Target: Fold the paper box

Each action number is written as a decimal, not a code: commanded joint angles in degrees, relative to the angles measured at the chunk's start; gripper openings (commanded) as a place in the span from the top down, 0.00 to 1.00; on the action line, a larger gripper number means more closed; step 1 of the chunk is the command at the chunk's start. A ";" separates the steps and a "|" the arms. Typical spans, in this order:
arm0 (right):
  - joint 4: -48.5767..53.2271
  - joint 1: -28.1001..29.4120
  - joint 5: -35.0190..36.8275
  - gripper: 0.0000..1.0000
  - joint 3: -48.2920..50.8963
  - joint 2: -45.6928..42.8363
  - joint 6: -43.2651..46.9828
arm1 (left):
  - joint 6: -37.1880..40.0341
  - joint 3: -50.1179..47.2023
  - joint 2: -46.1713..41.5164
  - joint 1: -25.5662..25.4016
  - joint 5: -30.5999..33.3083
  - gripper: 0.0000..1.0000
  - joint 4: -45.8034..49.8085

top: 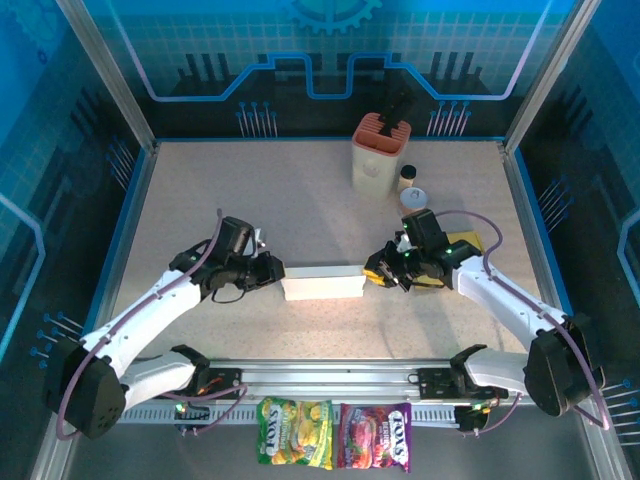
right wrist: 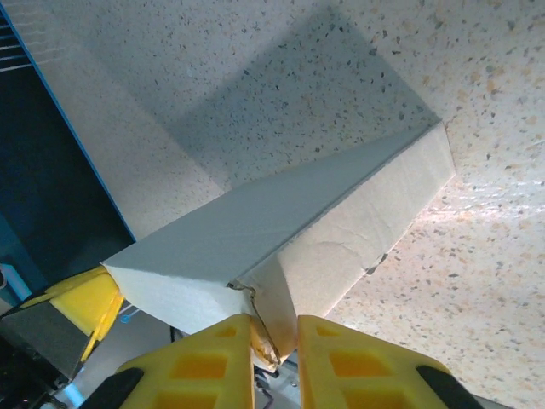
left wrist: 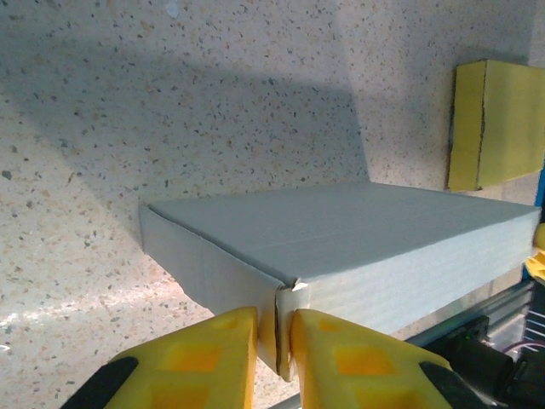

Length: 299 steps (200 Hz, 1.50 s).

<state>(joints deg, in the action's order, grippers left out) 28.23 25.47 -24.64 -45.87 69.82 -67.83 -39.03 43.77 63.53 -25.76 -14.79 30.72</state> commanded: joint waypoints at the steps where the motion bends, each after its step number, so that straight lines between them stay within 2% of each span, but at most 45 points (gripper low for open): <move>1: 12.73 0.54 6.12 0.82 2.62 2.77 2.44 | 1.40 -3.70 4.25 -2.51 4.97 0.81 10.08; 54: 12.04 0.98 6.01 0.83 1.52 1.89 4.93 | 1.41 -3.34 2.26 -4.66 7.06 0.84 8.12; 136: 13.44 4.05 4.40 0.83 1.16 -2.75 21.40 | 2.56 -8.37 -6.07 -12.65 10.72 0.84 -0.19; 186: 19.74 7.48 6.55 0.85 4.66 -9.55 26.26 | -3.49 -16.18 -11.67 -16.80 9.90 0.83 -4.61; 217: 18.99 7.47 6.76 0.79 5.51 -9.43 26.91 | -5.70 -17.26 -10.14 -16.88 8.86 0.81 -7.21; 249: 19.08 6.89 7.59 0.62 3.35 -7.97 26.75 | -6.32 -13.24 -6.69 -16.91 9.30 0.76 -6.66; 268: 17.89 4.94 6.62 0.56 3.15 -8.08 26.11 | -6.81 -10.03 -4.00 -16.43 9.26 0.72 -5.96; 283: 16.75 2.69 5.58 0.53 3.20 -8.46 25.39 | -7.32 -7.98 -2.03 -14.63 8.12 0.68 -6.00; 299: 16.36 0.09 6.04 0.51 2.91 -9.80 24.50 | -8.03 -6.57 -1.04 -10.33 4.90 0.62 -7.23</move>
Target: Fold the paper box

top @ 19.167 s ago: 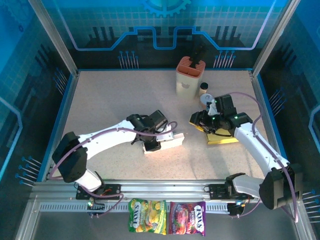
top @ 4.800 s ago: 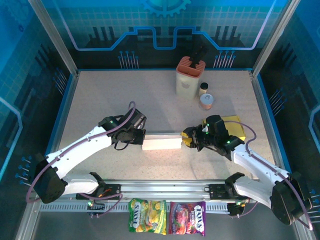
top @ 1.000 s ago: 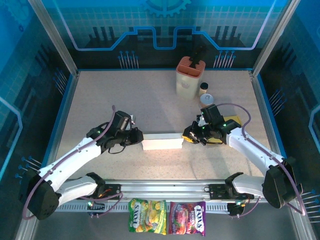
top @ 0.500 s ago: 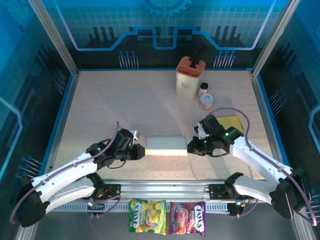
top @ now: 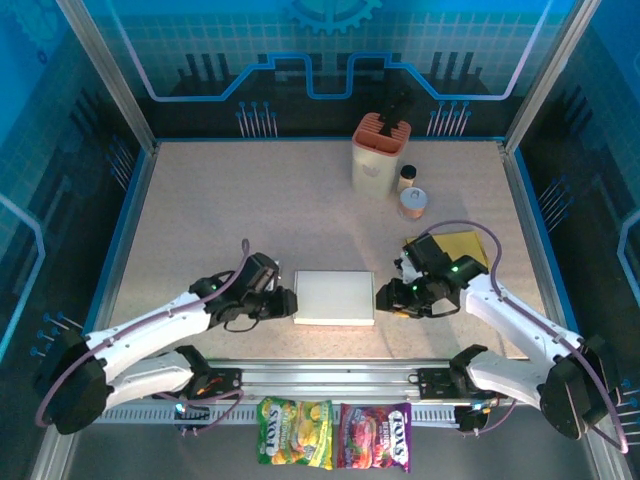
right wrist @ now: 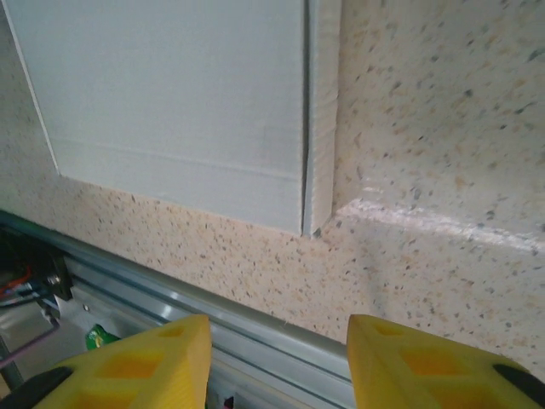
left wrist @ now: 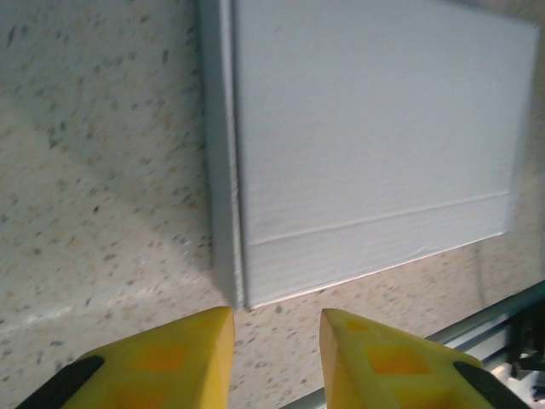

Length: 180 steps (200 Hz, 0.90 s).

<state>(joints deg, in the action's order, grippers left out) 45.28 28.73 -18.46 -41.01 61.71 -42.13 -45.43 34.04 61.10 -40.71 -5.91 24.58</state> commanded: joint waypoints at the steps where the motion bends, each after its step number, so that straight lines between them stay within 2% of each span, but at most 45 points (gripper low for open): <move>1: -0.70 -3.29 -0.07 0.51 -1.95 -1.78 -1.29 | -1.65 3.19 1.34 4.96 -4.13 0.62 -1.19; 11: -0.42 -4.61 2.62 0.48 -2.66 -3.92 -1.78 | -2.10 3.53 0.64 8.26 -5.69 0.57 -2.50; 13: -0.33 -4.71 3.38 0.47 -2.78 -4.55 -1.83 | -2.16 3.56 0.48 8.93 -5.98 0.54 -2.82; 15: -0.25 -4.86 4.16 0.46 -3.00 -5.15 -1.86 | -2.13 3.62 0.19 9.52 -6.22 0.41 -3.10; 16: -0.17 -4.97 4.59 0.45 -3.10 -5.44 -1.93 | -2.12 3.64 0.04 9.91 -6.35 0.31 -3.10; 17: -0.09 -5.08 4.97 0.44 -3.19 -5.71 -1.92 | -2.12 3.65 -0.07 10.24 -6.46 0.17 -3.34; 18: -0.01 -5.17 5.34 0.44 -3.37 -5.98 -2.00 | -2.08 3.66 -0.27 10.57 -6.51 0.09 -3.50; 20: 0.14 -5.28 6.30 0.43 -3.59 -6.58 -2.06 | -1.98 3.71 -0.56 11.18 -6.73 0.03 -3.80; 22: 0.33 -5.45 7.05 0.42 -3.93 -7.17 -2.03 | -1.89 3.74 -0.88 11.86 -6.94 0.01 -4.20; 25: 0.71 -5.66 8.45 0.40 -4.33 -8.01 -2.07 | -1.61 3.88 -1.31 12.73 -7.14 0.01 -4.64; 27: 0.94 -5.82 9.45 0.28 -4.64 -8.58 -2.03 | -1.40 3.96 -1.72 13.32 -7.22 0.01 -4.92; 29: 1.19 -6.00 10.38 0.11 -4.98 -9.10 -1.94 | -1.17 4.07 -2.00 13.89 -7.30 0.01 -5.16; 30: 1.34 -6.16 10.77 0.05 -5.19 -9.21 -1.88 | -1.03 4.17 -2.20 14.20 -7.33 0.01 -5.25; 33: 1.73 -6.34 12.29 0.00 -5.74 -10.11 -1.90 | -0.54 4.44 -2.62 14.97 -7.23 0.01 -5.43; 52: 3.47 -7.86 20.80 0.00 -8.66 -14.22 -0.55 | 3.52 6.47 -5.26 18.19 -4.54 0.01 -4.91; 74: 0.96 -7.99 30.59 0.00 -9.05 -19.83 4.13 | 5.96 8.28 -7.06 19.86 3.82 0.01 -1.94; 93: -0.50 -8.04 46.00 0.00 -8.17 -20.76 5.91 | 8.28 9.19 -7.40 20.81 9.97 0.01 -0.23; 103: -2.64 -8.07 55.03 0.00 -6.39 -20.82 7.20 | 8.77 9.74 -7.25 20.85 15.77 0.01 1.24; 112: -7.38 -8.35 59.32 0.00 -3.67 -21.27 11.83 | 8.25 10.28 -6.94 20.85 22.42 0.01 2.96; 128: -22.79 -9.51 59.33 0.00 4.34 -23.28 25.18 | 7.68 10.42 -6.13 20.93 34.23 0.01 5.15; 140: -36.29 -10.45 56.99 0.00 11.63 -24.22 33.71 | 11.23 8.90 -6.23 21.04 39.36 0.01 2.69; 158: -52.00 -12.70 52.08 0.00 20.25 -22.69 40.16 | 20.37 5.04 -6.27 21.52 43.30 0.01 -4.51; 168: -55.74 -14.64 49.72 0.00 22.33 -19.95 39.72 | 24.39 2.62 -6.21 22.21 44.44 0.01 -9.04; 180: -58.50 -17.59 45.79 0.00 23.70 -15.75 38.85 | 28.57 -0.33 -5.86 24.24 42.15 0.01 -15.11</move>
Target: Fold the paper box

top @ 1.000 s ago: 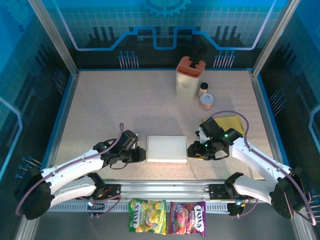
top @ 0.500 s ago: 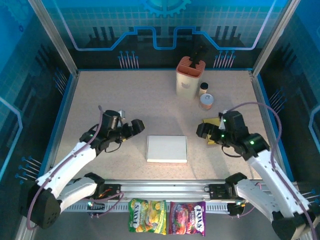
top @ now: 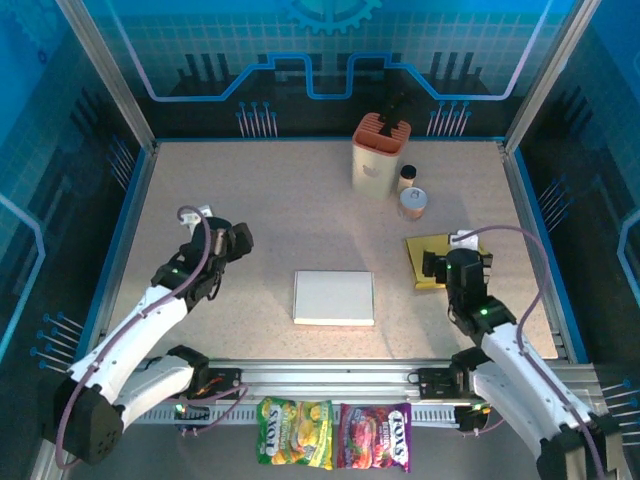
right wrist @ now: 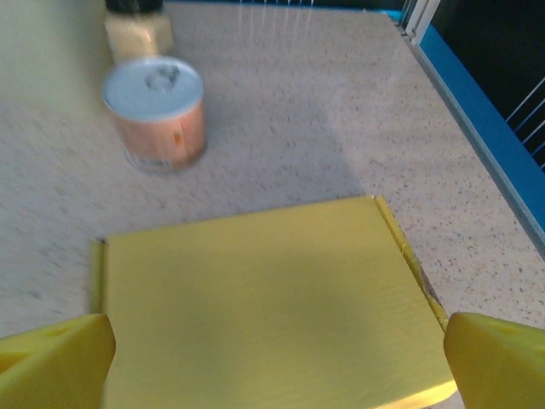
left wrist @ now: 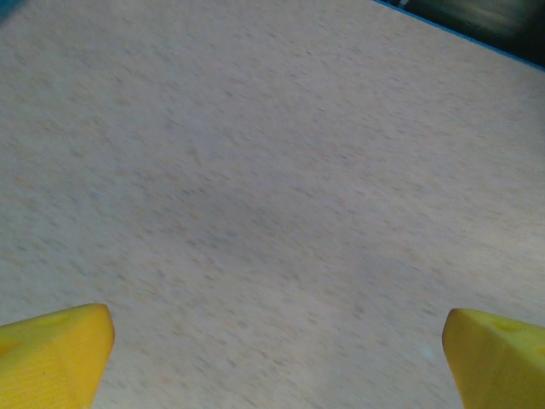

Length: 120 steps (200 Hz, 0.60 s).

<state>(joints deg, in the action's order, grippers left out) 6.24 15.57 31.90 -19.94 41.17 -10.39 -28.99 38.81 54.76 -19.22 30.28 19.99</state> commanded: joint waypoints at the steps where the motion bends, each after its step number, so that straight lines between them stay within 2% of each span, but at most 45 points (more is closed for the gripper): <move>1: -19.75 -4.64 -4.96 0.00 2.76 4.98 7.04 | 12.39 -5.34 0.59 2.99 5.68 0.01 -10.90; 31: -33.72 -10.00 -12.28 0.00 6.83 14.38 7.22 | 18.68 -9.31 6.86 8.61 -1.35 0.01 -19.24; 43: -35.61 -11.50 -15.48 0.00 5.63 17.83 7.93 | 19.43 -10.45 9.99 10.47 -4.55 0.01 -22.71; 66: -44.16 -12.26 -17.07 0.00 5.42 23.72 8.42 | 21.45 -14.67 13.88 12.22 -7.92 0.01 -35.18; 73: -46.31 -12.61 -17.64 0.00 5.06 25.54 8.32 | 21.43 -14.46 14.13 12.98 -9.53 0.01 -35.26; 120: -64.49 -14.34 -20.49 0.00 3.91 41.58 4.77 | 23.95 -14.36 21.70 16.36 -16.03 0.01 -51.69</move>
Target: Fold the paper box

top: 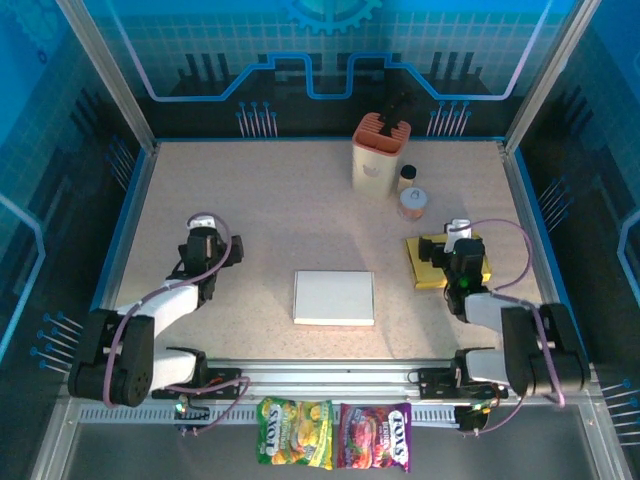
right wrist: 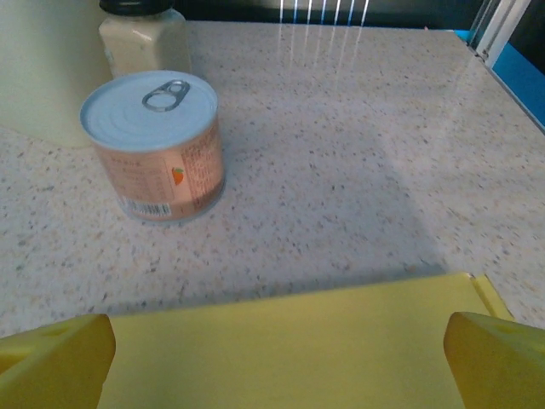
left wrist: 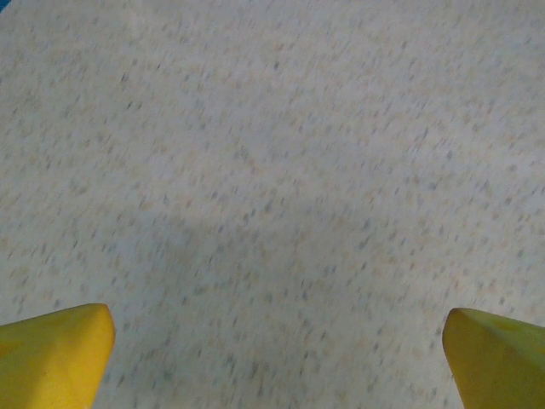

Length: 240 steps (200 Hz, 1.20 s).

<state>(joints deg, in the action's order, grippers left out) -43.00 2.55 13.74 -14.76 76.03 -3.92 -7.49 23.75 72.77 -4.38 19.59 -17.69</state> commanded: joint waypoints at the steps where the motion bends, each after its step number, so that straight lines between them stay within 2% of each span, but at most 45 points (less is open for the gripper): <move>1: -15.92 -1.32 -2.36 0.00 -1.21 7.01 -1.66 | 2.42 0.69 3.96 1.59 -5.44 0.01 -14.46; 9: -16.82 -1.03 -3.22 0.00 -1.06 7.81 -0.92 | 2.47 0.60 5.81 1.89 -6.30 0.01 -18.35; 20: -18.69 -0.31 -2.30 0.00 -0.36 8.21 -0.26 | 3.22 2.78 7.25 2.09 -6.63 0.01 -15.81; 42: -24.71 0.07 -1.70 0.00 2.51 8.87 -0.10 | 6.58 1.39 8.48 2.19 -8.91 0.01 -21.12; 48: -26.92 0.03 -1.78 0.00 3.38 9.38 -0.13 | 6.86 -0.93 9.39 2.27 -8.49 0.01 -26.01; 59: -30.40 0.07 -2.06 0.00 4.85 10.37 -0.08 | 6.62 -6.34 13.67 2.27 -7.43 0.01 -40.30; 66: -32.93 0.05 -2.42 0.00 5.68 11.18 0.11 | 7.55 -9.14 18.33 2.35 -7.26 0.01 -52.54; 70: -34.60 0.04 -2.59 0.00 6.18 11.73 0.21 | 7.89 -10.26 19.24 2.36 -7.10 0.01 -55.97; 84: -38.53 0.06 -3.69 0.00 7.67 13.66 0.50 | 5.86 -9.41 15.21 2.36 -5.73 0.01 -47.44; 98: -38.60 0.68 -3.14 0.00 7.12 14.79 1.01 | 6.07 -6.31 16.74 2.55 -5.60 0.01 -44.53; 111: -38.04 1.01 -1.71 0.00 5.93 15.23 1.46 | 4.79 -2.44 15.69 3.62 -7.03 0.01 -35.16; 133: -32.07 1.40 0.10 0.00 3.70 13.64 1.15 | 4.64 -3.05 15.90 3.85 -7.41 0.01 -36.65; 164: -10.58 2.50 1.71 0.00 -6.83 12.38 1.87 | 4.98 -3.41 16.09 3.77 -7.06 0.01 -37.82; 240: -10.90 2.93 2.61 0.00 -6.76 12.48 2.19 | 5.20 -3.08 16.13 3.68 -7.69 0.01 -37.15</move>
<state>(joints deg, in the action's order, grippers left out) -54.85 4.89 14.98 -21.52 88.99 -2.48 -2.61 20.38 89.25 -1.02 13.15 -54.30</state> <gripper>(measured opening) 0.996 0.993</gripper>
